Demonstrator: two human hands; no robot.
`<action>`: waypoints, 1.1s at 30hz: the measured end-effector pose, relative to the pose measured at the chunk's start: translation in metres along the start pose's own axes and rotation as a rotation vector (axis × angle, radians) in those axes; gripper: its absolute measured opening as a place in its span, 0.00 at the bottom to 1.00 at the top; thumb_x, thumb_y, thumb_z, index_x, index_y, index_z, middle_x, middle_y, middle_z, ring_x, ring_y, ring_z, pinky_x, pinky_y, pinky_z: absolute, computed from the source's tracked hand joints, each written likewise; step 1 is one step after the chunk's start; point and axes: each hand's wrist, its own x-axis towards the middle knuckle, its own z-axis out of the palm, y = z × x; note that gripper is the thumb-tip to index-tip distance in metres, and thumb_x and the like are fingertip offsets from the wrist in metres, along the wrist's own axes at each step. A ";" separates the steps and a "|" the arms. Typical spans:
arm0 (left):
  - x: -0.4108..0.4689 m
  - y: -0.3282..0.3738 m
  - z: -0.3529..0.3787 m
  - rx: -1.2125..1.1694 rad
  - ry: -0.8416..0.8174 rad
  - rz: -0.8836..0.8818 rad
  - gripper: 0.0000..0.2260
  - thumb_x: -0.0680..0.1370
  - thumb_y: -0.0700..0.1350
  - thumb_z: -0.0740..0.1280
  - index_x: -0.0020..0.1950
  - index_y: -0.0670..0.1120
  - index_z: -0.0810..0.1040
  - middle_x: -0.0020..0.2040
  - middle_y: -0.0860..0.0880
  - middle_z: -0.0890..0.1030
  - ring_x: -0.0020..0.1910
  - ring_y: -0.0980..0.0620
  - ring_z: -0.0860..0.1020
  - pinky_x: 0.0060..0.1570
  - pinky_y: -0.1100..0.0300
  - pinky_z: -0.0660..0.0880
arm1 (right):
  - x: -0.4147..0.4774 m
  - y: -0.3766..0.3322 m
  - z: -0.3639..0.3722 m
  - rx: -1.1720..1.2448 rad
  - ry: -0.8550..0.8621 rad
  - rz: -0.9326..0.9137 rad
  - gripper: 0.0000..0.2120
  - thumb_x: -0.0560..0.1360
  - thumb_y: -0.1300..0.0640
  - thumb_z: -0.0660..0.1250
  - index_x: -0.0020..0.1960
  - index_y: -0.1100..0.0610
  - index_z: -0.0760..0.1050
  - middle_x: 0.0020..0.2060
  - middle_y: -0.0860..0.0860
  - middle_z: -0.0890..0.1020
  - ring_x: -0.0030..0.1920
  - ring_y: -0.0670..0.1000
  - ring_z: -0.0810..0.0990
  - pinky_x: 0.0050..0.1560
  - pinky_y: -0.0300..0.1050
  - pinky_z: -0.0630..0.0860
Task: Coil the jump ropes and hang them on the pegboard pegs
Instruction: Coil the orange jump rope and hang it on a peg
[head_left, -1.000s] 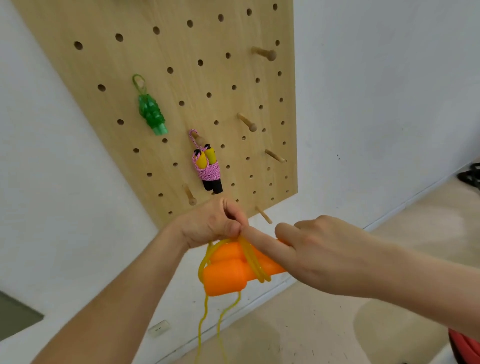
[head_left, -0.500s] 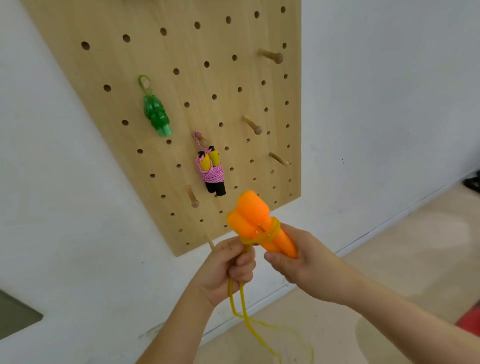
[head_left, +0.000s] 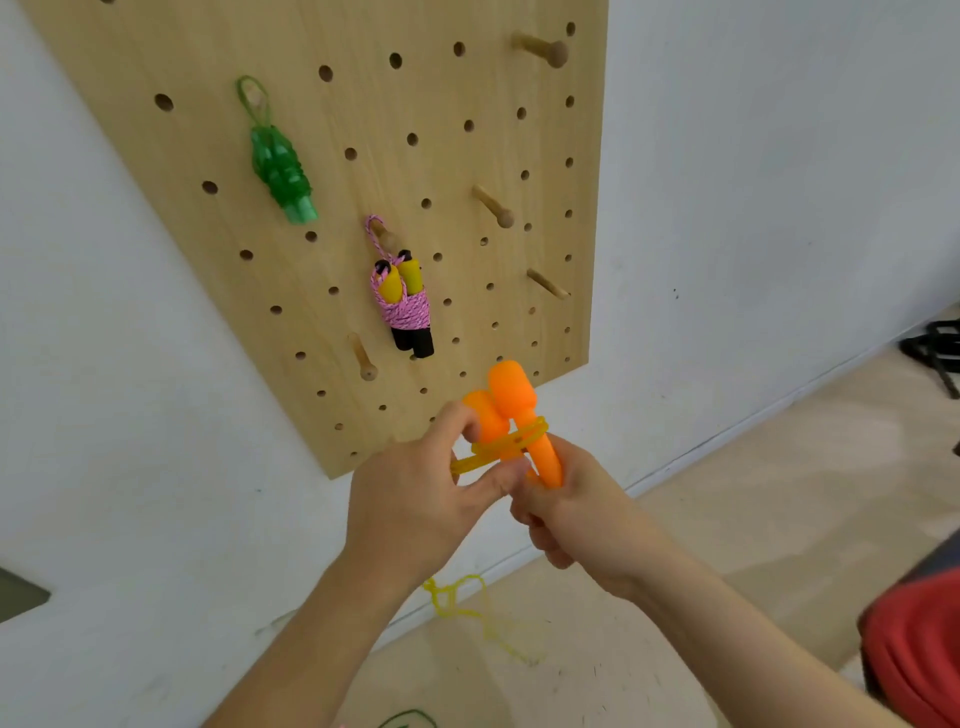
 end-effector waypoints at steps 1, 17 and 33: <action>0.002 0.001 0.000 0.064 0.017 0.001 0.23 0.65 0.75 0.56 0.44 0.57 0.64 0.28 0.50 0.73 0.29 0.53 0.74 0.29 0.55 0.69 | 0.000 0.002 0.003 -0.048 0.018 -0.012 0.05 0.80 0.55 0.61 0.50 0.57 0.71 0.29 0.50 0.71 0.25 0.48 0.65 0.25 0.39 0.62; 0.004 -0.003 0.032 -0.757 -0.065 -0.455 0.15 0.66 0.51 0.77 0.36 0.44 0.74 0.26 0.47 0.71 0.31 0.49 0.69 0.38 0.56 0.70 | -0.006 0.011 0.006 -0.682 0.120 -0.023 0.05 0.80 0.53 0.61 0.51 0.54 0.68 0.37 0.49 0.75 0.34 0.47 0.74 0.33 0.40 0.69; -0.014 -0.017 0.033 0.658 -0.168 0.468 0.17 0.56 0.34 0.76 0.43 0.46 0.81 0.24 0.50 0.68 0.17 0.49 0.66 0.22 0.65 0.56 | 0.036 0.005 -0.030 -1.006 -0.027 0.078 0.06 0.79 0.56 0.62 0.45 0.53 0.66 0.36 0.49 0.72 0.35 0.48 0.72 0.35 0.41 0.66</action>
